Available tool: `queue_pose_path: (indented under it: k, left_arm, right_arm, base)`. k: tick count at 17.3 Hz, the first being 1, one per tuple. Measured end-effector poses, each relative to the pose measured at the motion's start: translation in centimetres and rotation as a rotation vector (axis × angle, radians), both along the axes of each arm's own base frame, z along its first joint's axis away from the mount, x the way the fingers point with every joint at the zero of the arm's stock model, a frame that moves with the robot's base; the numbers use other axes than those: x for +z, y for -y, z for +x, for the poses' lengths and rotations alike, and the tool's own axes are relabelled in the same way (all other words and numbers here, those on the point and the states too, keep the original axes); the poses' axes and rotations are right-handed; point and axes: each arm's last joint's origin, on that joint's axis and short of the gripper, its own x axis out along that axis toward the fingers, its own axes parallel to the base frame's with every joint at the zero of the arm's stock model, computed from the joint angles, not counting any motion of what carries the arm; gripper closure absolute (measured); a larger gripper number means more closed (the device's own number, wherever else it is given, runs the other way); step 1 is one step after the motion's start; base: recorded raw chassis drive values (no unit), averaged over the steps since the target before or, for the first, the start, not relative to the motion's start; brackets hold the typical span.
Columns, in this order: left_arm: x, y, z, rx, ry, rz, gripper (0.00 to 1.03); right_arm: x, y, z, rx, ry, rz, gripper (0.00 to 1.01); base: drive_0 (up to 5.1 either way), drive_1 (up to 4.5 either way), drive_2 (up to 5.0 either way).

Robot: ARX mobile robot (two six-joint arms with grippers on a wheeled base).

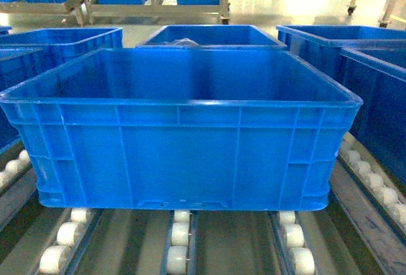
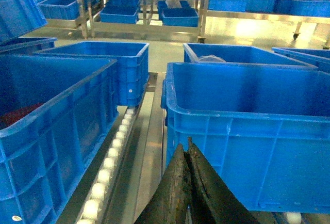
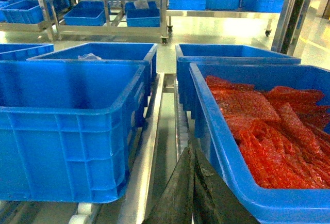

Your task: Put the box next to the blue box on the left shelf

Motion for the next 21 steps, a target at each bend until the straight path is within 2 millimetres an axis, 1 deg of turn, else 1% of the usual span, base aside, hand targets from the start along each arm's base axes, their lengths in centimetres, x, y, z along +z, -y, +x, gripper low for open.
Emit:
queue_pose_path:
  k: [8,9,10,11,15,16,17,19,20,21]
  left_arm:
    - [0.0,0.0,-0.9,0.0,0.002,0.0,1.01]
    - [-0.2,0.0,-1.1,0.0,-0.011,0.0,1.01]
    - [-0.8,0.0,-1.7,0.0,-0.06,0.0,1.01]
    - [-0.2,0.0,-2.0,-0.002,0.003,0.001,1.01]
    - [-0.4,0.0,-1.9,0.0,-0.017,0.003,1.01]
    - [-0.4,0.0,-1.9,0.0,-0.015,0.003,0.86]
    - [-0.4,0.0,-1.9,0.0,-0.014,0.003,0.77]
    - [-0.4,0.0,-1.9,0.0,-0.014,0.003,0.03]
    - [-0.4,0.0,-1.9,0.0,-0.014,0.003,0.06]
    - [-0.4,0.0,-1.9,0.0,-0.014,0.003,0.05]
  right_arm:
    - [-0.1,0.0,-0.9,0.0,-0.001,0.0,1.0]
    - [-0.3,0.0,-1.1,0.0,-0.021,0.0,1.0]
    - [-0.7,0.0,-1.7,0.0,-0.053,0.0,1.0]
    - [-0.2,0.0,-1.9,0.0,0.009,0.0,1.0]
    - [-0.4,0.0,-1.9,0.0,-0.013,-0.001,1.0]
    - [-0.4,0.0,-1.9,0.0,-0.011,-0.002,0.85]
    - [-0.4,0.0,-1.9,0.0,-0.011,-0.002,0.76]
    - [-0.4,0.0,-1.9,0.0,-0.011,-0.002,0.01]
    - [-0.4,0.0,-1.9,0.0,-0.011,-0.002,0.04]
    - [-0.4,0.0,-1.9,0.0,-0.011,-0.002,0.04]
  base:
    - [0.0,0.0,0.0]
    - [0.0,0.0,0.0]
    - [0.0,0.0,0.0]
    - [0.0,0.0,0.0]
    - [0.0,0.0,0.0]
    - [0.0,0.0,0.0]
    - [0.0,0.0,0.0]
    - [0.0,0.0,0.0]
    - [0.0,0.0,0.0]
    - [0.0,0.0,0.0]
